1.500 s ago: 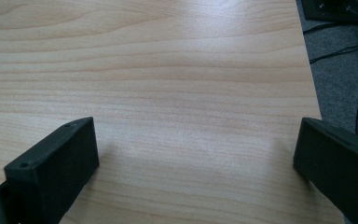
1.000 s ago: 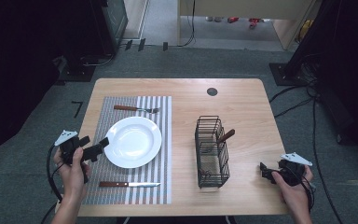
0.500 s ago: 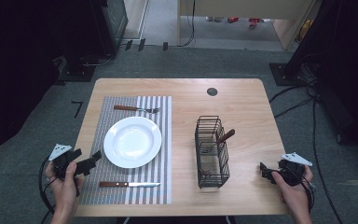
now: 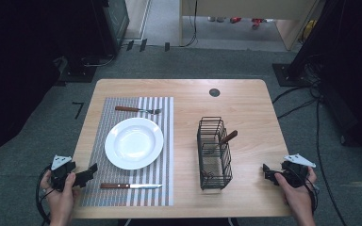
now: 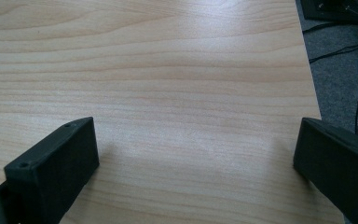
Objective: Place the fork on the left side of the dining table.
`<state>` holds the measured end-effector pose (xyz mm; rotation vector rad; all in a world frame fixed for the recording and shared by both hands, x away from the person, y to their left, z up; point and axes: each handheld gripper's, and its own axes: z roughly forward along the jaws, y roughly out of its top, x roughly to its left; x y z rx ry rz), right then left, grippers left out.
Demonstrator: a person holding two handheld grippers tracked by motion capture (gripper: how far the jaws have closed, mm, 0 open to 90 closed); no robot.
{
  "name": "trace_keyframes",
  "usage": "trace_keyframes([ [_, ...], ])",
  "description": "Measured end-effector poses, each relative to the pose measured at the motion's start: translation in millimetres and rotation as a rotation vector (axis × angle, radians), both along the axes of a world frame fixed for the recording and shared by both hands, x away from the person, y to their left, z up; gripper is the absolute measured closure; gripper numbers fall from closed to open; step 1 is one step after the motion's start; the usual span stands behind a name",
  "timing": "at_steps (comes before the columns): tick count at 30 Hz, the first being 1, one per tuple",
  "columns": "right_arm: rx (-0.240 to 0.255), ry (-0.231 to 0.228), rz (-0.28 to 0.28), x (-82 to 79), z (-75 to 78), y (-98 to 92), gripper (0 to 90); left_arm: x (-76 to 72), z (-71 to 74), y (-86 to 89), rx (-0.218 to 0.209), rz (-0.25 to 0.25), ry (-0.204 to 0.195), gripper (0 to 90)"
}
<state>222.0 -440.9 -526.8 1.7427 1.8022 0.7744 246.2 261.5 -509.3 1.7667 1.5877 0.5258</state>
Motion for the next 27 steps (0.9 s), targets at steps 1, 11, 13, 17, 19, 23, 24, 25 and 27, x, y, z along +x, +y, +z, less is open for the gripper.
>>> trace_keyframes([
  [1, 0.0, 0.0, 0.0, 0.0, 0.0, 0.0, 0.0, 0.0, 0.0, 0.0, 0.0, 0.0, 0.0, 10.2],
  [11, 0.0, 0.0, -0.003, -0.1, 0.0, 0.3, 0.0, -0.2, -9.1, -15.9, 0.141, 0.044, -0.017, 8.5],
  [13, 0.0, -0.001, -0.003, -0.1, -0.1, 0.3, 0.0, -0.1, -9.1, -15.9, 0.142, 0.046, -0.015, 7.4],
  [17, 0.0, 0.0, -0.003, -0.1, -0.1, 0.3, 0.0, -0.1, -9.2, -15.9, 0.142, 0.047, -0.015, 7.3],
  [19, 0.0, 0.0, -0.003, -0.1, 0.0, 0.3, 0.0, 0.1, -9.2, -15.8, 0.142, 0.045, -0.015, 7.2],
  [23, 0.0, 0.0, -0.003, -0.2, -0.1, 0.3, 0.0, 0.1, -9.2, -15.7, 0.141, 0.046, -0.015, 7.3],
  [24, 0.0, -0.001, -0.003, -0.1, -0.1, 0.3, 0.0, 0.1, -9.1, -15.7, 0.141, 0.045, -0.015, 7.3],
  [25, 0.0, -0.001, -0.003, -0.2, -0.1, 0.3, 0.0, 0.1, -9.1, -15.7, 0.141, 0.045, -0.015, 7.2],
  [27, 0.0, 0.0, -0.003, -0.1, -0.1, 0.3, 0.0, 0.1, -9.1, -15.7, 0.141, 0.046, -0.015, 7.3],
])
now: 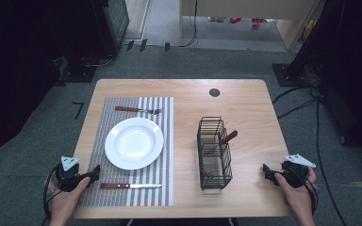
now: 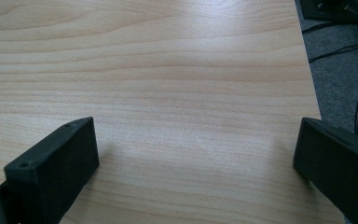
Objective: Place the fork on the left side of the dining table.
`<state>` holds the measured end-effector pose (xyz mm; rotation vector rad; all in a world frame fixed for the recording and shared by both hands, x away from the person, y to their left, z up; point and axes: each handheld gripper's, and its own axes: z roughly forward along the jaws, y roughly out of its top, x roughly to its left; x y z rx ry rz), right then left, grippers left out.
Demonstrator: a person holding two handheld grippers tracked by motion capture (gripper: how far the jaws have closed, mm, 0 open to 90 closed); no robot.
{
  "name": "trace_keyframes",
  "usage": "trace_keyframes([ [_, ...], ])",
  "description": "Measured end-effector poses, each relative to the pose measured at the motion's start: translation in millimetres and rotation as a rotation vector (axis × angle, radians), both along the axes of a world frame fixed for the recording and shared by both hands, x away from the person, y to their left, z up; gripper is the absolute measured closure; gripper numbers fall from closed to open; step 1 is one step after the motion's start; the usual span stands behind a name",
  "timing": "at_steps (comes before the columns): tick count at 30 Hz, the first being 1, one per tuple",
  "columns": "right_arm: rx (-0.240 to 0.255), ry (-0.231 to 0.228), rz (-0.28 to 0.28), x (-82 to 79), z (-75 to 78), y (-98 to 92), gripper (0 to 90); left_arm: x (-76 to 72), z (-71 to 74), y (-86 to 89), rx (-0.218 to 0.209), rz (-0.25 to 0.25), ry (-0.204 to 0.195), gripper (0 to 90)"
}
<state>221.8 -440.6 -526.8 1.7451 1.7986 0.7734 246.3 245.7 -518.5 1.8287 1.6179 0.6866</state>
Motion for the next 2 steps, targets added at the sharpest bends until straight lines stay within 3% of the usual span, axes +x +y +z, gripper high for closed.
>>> trace_keyframes([
  [2, 0.0, 0.0, 0.0, 0.0, 0.0, 0.0, 0.0, 0.2, 0.0, 0.2, 0.0, -0.002, 0.0, 7.2],
])
